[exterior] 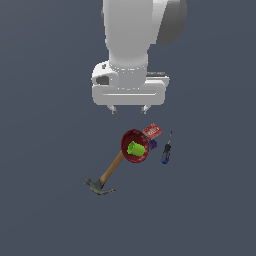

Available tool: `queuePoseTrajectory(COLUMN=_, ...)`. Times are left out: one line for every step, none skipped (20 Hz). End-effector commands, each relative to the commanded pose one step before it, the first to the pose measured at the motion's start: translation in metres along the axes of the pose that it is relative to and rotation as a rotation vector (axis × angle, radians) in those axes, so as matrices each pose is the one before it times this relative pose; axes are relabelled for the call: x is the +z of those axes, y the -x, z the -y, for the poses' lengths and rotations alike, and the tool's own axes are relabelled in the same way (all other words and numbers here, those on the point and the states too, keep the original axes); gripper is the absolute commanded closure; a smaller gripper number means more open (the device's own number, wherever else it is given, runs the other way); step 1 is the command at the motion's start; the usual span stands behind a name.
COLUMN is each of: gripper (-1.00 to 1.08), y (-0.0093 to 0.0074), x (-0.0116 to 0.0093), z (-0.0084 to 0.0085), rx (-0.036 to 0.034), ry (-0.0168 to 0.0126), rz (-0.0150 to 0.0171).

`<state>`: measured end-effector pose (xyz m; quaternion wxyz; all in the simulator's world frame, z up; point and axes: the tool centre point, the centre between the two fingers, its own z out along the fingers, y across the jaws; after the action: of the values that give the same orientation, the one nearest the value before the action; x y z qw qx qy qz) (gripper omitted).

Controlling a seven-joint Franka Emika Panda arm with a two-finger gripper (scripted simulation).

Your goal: Pick up a designated object from a clutter of objects.

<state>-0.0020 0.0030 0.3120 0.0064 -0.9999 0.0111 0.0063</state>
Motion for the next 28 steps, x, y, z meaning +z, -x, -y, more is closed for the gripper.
queuePoseTrajectory(gripper=-0.92, y=0.0, x=0.0, z=-0.00001, rx=0.0, ry=0.0, rz=0.0)
queuePoseTrajectory(gripper=-0.92, y=0.00009, x=0.00021, z=0.00053, rx=-0.00178, ry=0.00059, rz=0.00055)
queuePoseTrajectory(gripper=-0.92, y=0.00025, x=0.00065, z=0.00158, rx=-0.00526, ry=0.00171, rz=0.00167)
queuePoseTrajectory(gripper=-0.92, y=0.00042, x=0.00104, z=0.00257, rx=-0.00857, ry=0.00281, rz=0.00272)
queuePoseTrajectory(gripper=-0.92, y=0.00057, x=0.00142, z=0.00359, rx=-0.01184, ry=0.00391, rz=0.00378)
queuePoseTrajectory(gripper=-0.92, y=0.00072, x=0.00175, z=0.00458, rx=-0.01487, ry=0.00499, rz=0.0048)
queuePoseTrajectory(gripper=-0.92, y=0.00069, x=0.00163, z=0.00454, rx=-0.01434, ry=0.00494, rz=0.00473)
queuePoseTrajectory(gripper=-0.92, y=0.00052, x=0.00115, z=0.00348, rx=-0.01053, ry=0.00378, rz=0.00362)
queuePoseTrajectory(gripper=-0.92, y=0.00037, x=0.00071, z=0.00243, rx=-0.00684, ry=0.00263, rz=0.00252)
queuePoseTrajectory(gripper=-0.92, y=0.00023, x=0.00029, z=0.00135, rx=-0.00326, ry=0.00146, rz=0.00142)
queuePoseTrajectory(gripper=-0.92, y=0.00018, x=-0.00022, z=0.00017, rx=0.0, ry=0.0, rz=0.0)
queuePoseTrajectory(gripper=-0.92, y=-0.0002, x=0.00001, z=-0.00039, rx=0.00149, ry=-0.00031, rz=-0.00025)
queuePoseTrajectory(gripper=-0.92, y=-0.00014, x=0.00006, z=-0.00063, rx=0.00041, ry=-0.0006, rz=-0.00065)
queuePoseTrajectory(gripper=-0.92, y=-0.00016, x=0.00039, z=-0.00029, rx=-0.00178, ry=-0.0002, rz=-0.00034)
queuePoseTrajectory(gripper=-0.92, y=-0.00018, x=0.00066, z=0.00002, rx=-0.0039, ry=0.00007, rz=-0.00017)
queuePoseTrajectory(gripper=-0.92, y=-0.00022, x=0.00094, z=0.00014, rx=-0.00556, ry=0.00026, rz=-0.00006)
queuePoseTrajectory(gripper=-0.92, y=-0.00028, x=0.00119, z=0.00017, rx=-0.007, ry=0.00034, rz=-0.00005)
queuePoseTrajectory(gripper=-0.92, y=-0.00034, x=0.00142, z=0.00015, rx=-0.00828, ry=0.00034, rz=-0.00013)
queuePoseTrajectory(gripper=-0.92, y=-0.0004, x=0.00163, z=0.00009, rx=-0.00941, ry=0.00031, rz=-0.00023)
queuePoseTrajectory(gripper=-0.92, y=-0.00046, x=0.00184, z=0.00004, rx=-0.0106, ry=0.00029, rz=-0.00033)
queuePoseTrajectory(gripper=-0.92, y=-0.0005, x=0.00206, z=0.00002, rx=-0.01181, ry=0.00029, rz=-0.0004)
queuePoseTrajectory(gripper=-0.92, y=-0.00054, x=0.00227, z=0.00001, rx=-0.01302, ry=0.00032, rz=-0.00043)
queuePoseTrajectory(gripper=-0.92, y=-0.00058, x=0.0025, z=0.00005, rx=-0.01439, ry=0.00037, rz=-0.00044)
queuePoseTrajectory(gripper=-0.92, y=-0.00061, x=0.00273, z=0.00007, rx=-0.01573, ry=0.00042, rz=-0.00044)
queuePoseTrajectory(gripper=-0.92, y=-0.00064, x=0.00295, z=0.00008, rx=-0.017, ry=0.00045, rz=-0.00047)
queuePoseTrajectory(gripper=-0.92, y=-0.00067, x=0.00317, z=0.00006, rx=-0.01827, ry=0.00046, rz=-0.00051)
queuePoseTrajectory(gripper=-0.92, y=-0.00069, x=0.0034, z=0.00006, rx=-0.01959, ry=0.00047, rz=-0.00055)
queuePoseTrajectory(gripper=-0.92, y=-0.00071, x=0.00363, z=0.00006, rx=-0.02092, ry=0.00049, rz=-0.00058)
